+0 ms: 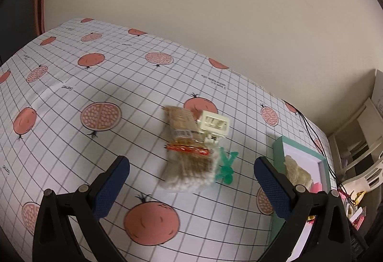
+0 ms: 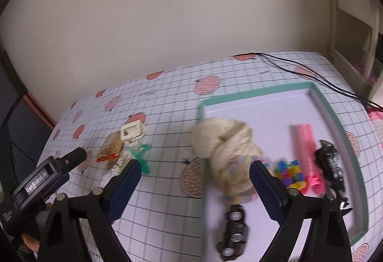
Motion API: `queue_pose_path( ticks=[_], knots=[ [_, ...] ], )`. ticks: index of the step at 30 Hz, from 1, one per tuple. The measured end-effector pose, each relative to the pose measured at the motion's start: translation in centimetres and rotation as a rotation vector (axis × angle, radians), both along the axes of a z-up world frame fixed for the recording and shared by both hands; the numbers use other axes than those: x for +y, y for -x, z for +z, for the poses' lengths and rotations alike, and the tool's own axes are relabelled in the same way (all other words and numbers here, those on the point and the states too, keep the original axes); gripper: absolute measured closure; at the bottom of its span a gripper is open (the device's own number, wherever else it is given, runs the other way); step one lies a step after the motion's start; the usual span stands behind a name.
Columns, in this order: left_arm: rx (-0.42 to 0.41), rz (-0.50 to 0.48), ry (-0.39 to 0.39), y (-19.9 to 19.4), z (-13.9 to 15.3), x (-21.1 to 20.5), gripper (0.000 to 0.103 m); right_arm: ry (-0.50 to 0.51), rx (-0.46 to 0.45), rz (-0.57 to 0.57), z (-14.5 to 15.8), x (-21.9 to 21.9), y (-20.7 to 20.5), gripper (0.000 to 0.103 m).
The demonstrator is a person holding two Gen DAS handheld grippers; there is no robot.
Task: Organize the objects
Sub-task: 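Move both tools back from the tray toward the cotton swab pack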
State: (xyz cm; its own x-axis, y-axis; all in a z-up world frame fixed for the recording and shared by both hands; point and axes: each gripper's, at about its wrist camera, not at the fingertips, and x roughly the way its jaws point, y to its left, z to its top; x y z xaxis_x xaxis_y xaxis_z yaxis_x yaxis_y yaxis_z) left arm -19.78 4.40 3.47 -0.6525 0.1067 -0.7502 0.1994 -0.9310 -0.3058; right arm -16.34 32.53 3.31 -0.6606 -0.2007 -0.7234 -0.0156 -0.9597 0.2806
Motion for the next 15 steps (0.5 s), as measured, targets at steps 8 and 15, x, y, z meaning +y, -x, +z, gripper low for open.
queue_pose_path(
  ticks=[8, 15],
  knots=[
    [-0.049, 0.034, -0.067, 0.2, -0.9, -2.2, 0.0, 0.007, -0.006, 0.096, -0.4, -4.0, 0.7, 0.028],
    [-0.097, 0.019, -0.086, 1.2, -2.2, -2.1, 0.0, 0.003, -0.043, 0.159, -1.9, -6.8, 1.7, 0.04]
  ],
)
